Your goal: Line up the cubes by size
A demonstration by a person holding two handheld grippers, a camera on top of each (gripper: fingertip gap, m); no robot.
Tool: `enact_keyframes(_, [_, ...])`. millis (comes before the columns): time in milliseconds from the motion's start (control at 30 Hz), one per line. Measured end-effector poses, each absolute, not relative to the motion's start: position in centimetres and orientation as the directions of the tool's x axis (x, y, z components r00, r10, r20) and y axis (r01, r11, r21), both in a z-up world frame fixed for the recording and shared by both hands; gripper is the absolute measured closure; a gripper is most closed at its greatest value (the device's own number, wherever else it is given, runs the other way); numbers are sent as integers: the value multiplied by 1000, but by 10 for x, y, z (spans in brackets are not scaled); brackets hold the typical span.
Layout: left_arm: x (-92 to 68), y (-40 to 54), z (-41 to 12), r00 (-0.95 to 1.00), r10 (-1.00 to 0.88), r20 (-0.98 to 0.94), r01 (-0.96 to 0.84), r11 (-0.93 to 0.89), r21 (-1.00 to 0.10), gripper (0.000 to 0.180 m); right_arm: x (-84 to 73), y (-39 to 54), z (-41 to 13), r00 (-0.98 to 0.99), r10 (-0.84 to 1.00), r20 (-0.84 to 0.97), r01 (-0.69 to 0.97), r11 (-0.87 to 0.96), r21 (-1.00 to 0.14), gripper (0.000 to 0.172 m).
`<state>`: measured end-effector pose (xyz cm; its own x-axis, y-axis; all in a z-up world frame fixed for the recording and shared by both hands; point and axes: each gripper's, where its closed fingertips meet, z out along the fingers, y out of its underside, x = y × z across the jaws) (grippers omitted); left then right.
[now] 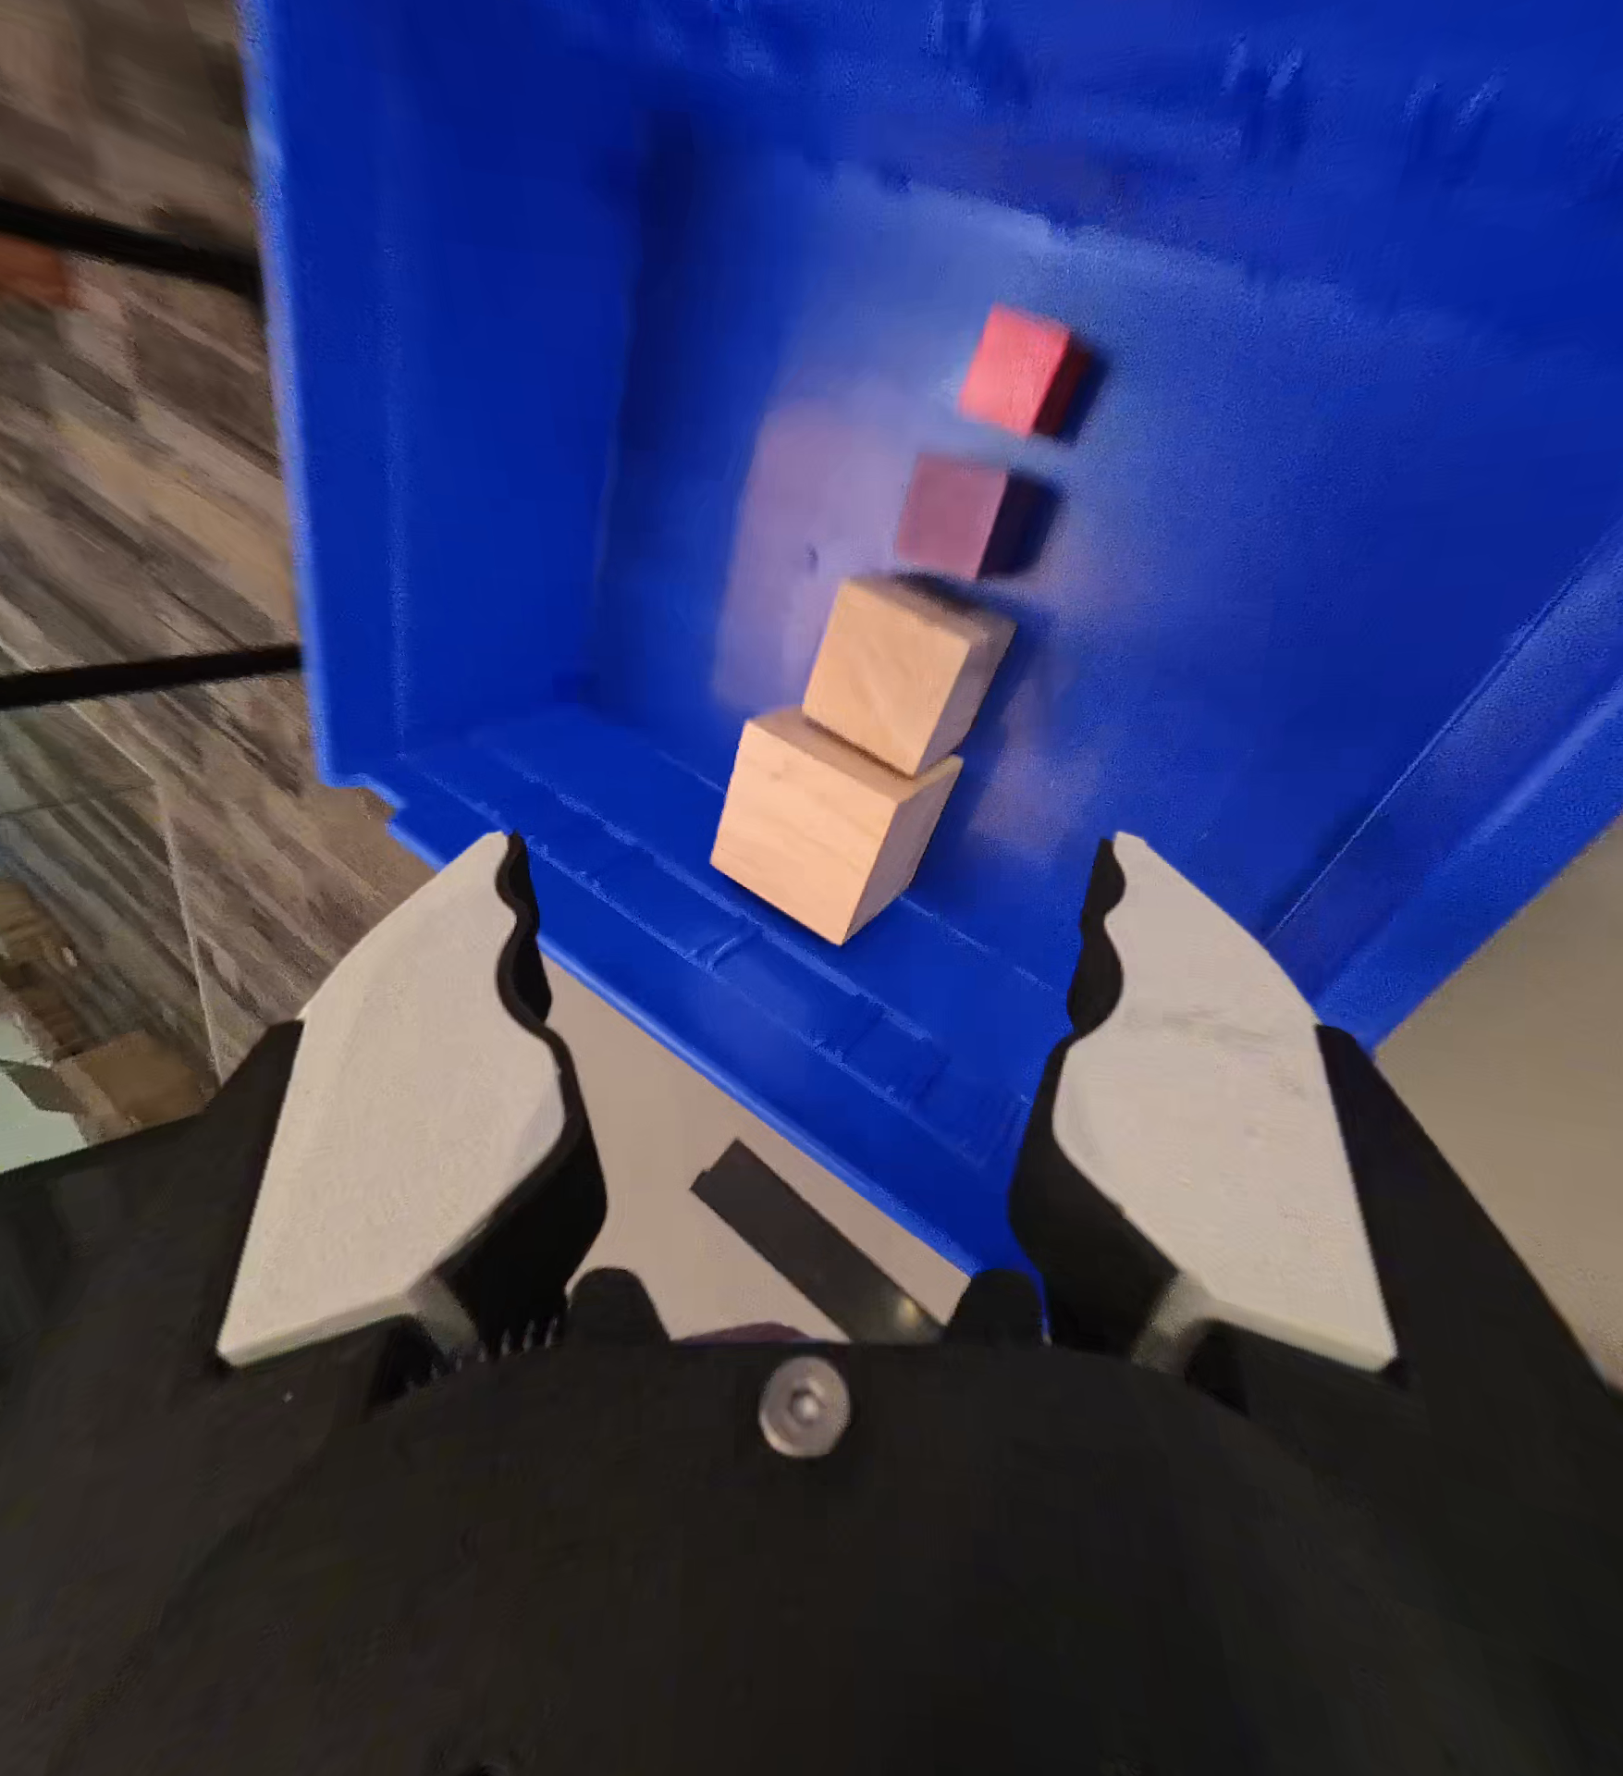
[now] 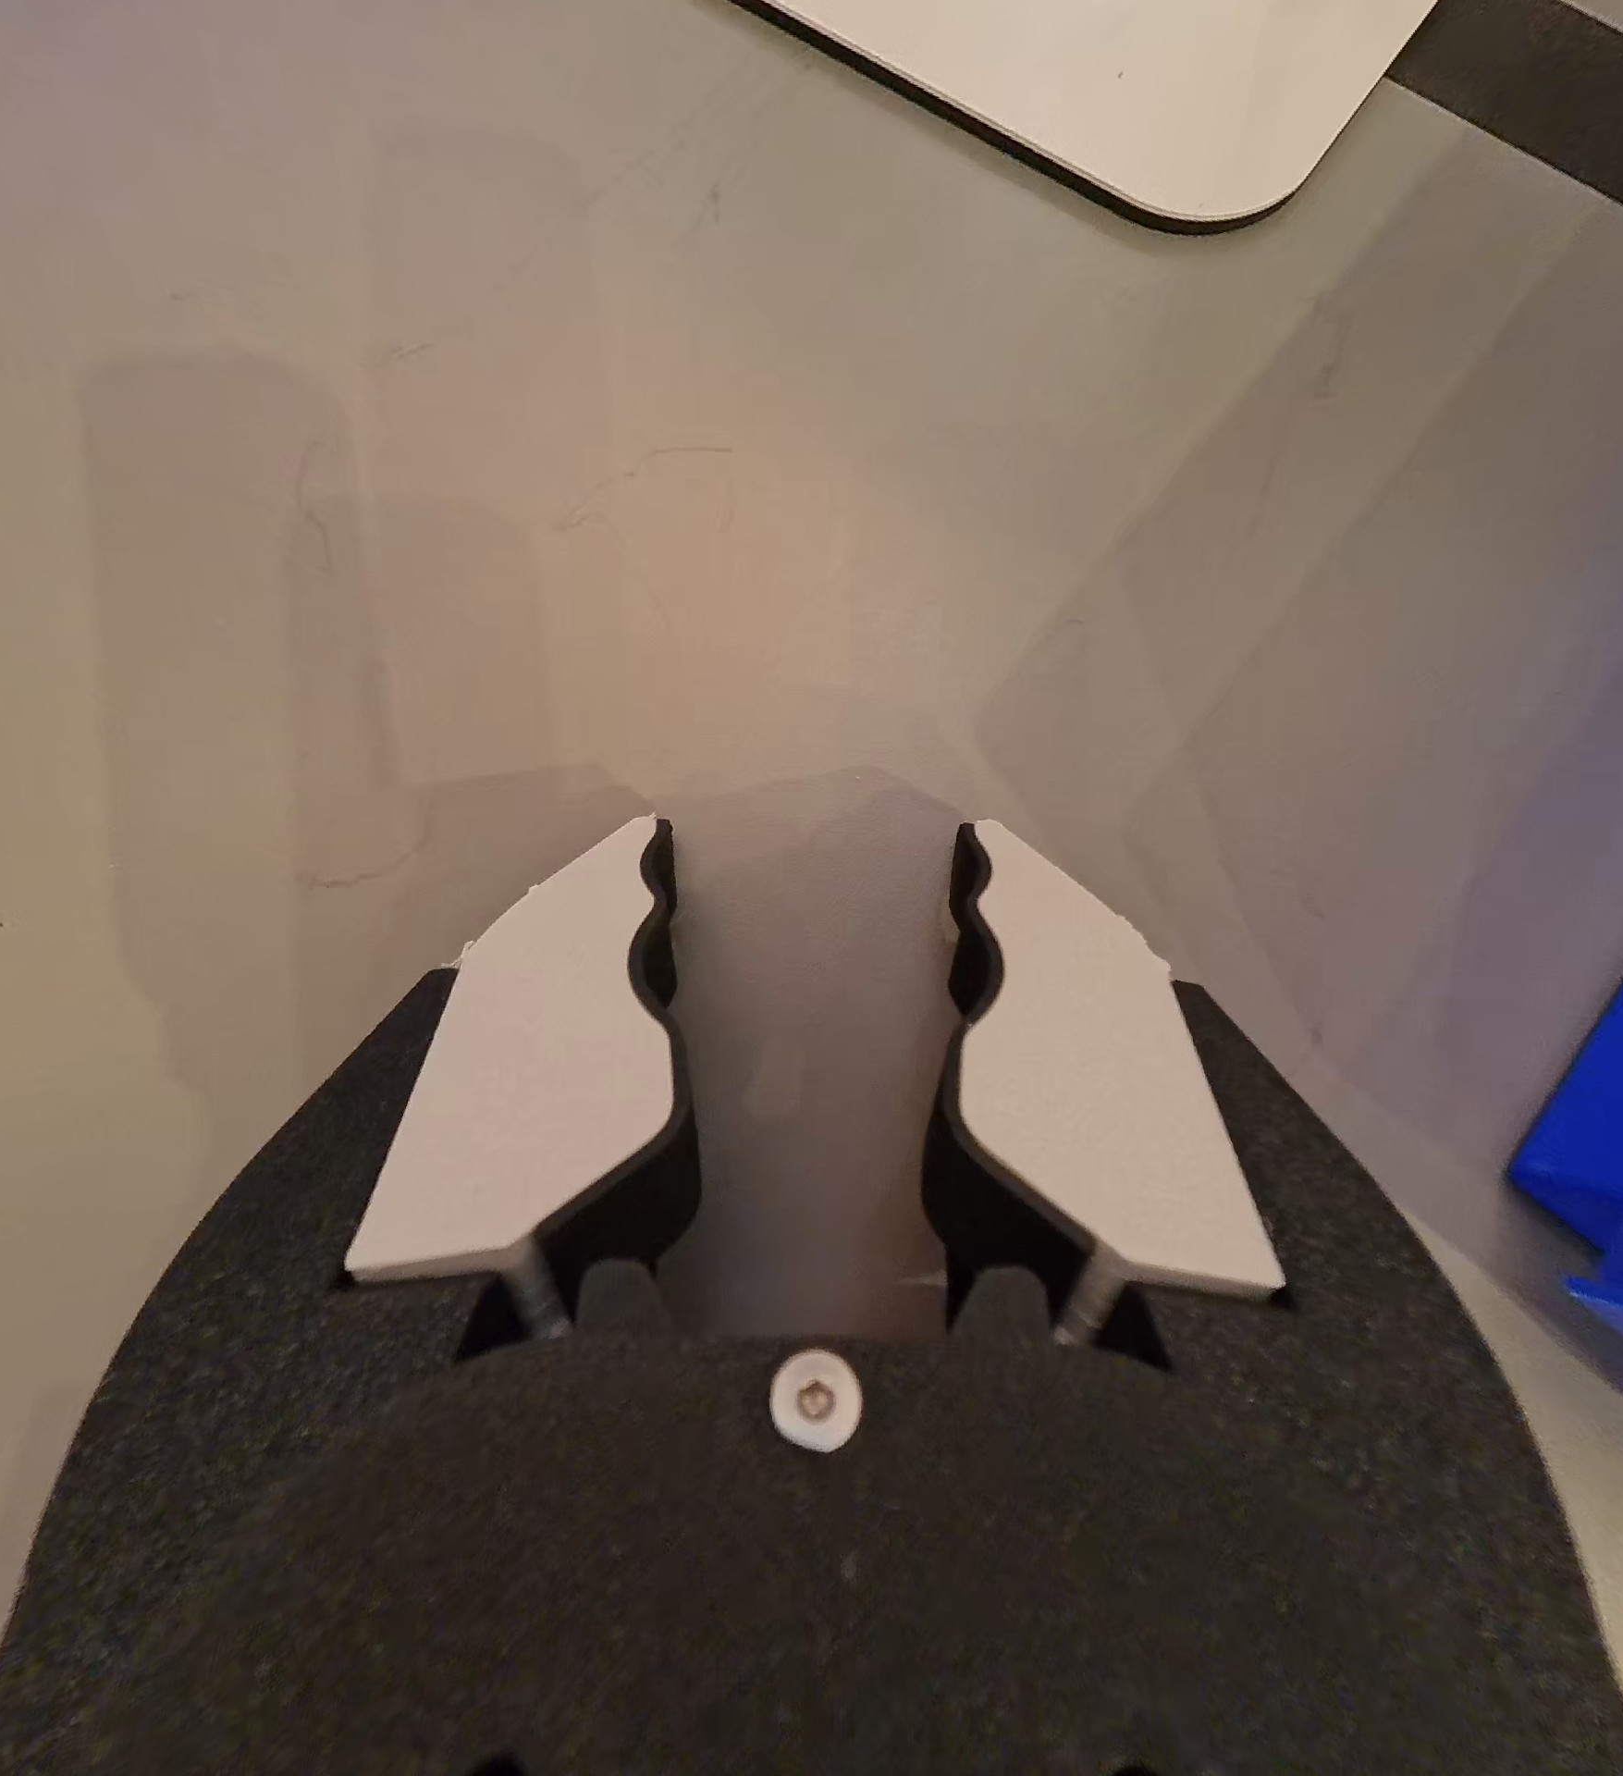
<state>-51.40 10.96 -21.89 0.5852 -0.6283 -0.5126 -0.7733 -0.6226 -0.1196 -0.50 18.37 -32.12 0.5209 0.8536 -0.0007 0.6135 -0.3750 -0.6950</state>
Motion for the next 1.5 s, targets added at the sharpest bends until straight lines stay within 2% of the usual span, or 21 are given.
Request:
enact_keyframes(133, [-537,116,-250,525,-721,-452,-792,-608,49,77,-5,184,-321,519,855,-1,614,-373,-696,118])
enact_keyframes(400, [-549,121,-285,471,-814,-339,-807,-553,208,92,-6,184,-321,514,858,-2,615,-370,-697,119])
enact_keyframes(467, [-555,118,-291,471,-824,-315,-800,-549,242,100,-6,184,-321,512,859,-1,616,-368,-697,120])
enact_keyframes(600, [-562,118,-293,464,-827,-319,-795,-547,263,120,-6,184,-321,510,860,-2,616,-367,-697,120])
enact_keyframes(833, [-567,115,-289,461,-826,-325,-780,-551,295,122,-6,183,-321,508,861,-2,617,-365,-697,120])
enact_keyframes(1033, [-563,114,-248,488,-765,-420,-773,-602,199,122,-7,182,-321,500,866,-3,620,-361,-697,117])
enact_keyframes(1167, [-539,112,-197,527,-676,-514,-785,-619,9,122,-8,180,-320,484,875,-23,617,-360,-700,113])
enact_keyframes(1267, [-490,109,-162,533,-628,-568,-820,-549,-163,122,-11,177,-317,463,885,-56,601,-360,-713,110])
enact_keyframes(1367, [-428,103,-138,517,-603,-607,-852,-431,-297,122,-19,174,-299,423,901,-93,524,-327,-787,105])
enact_keyframes(1500, [-326,97,-128,476,-602,-641,-871,-224,-437,122,-47,145,-256,274,916,-293,348,-378,-858,99])
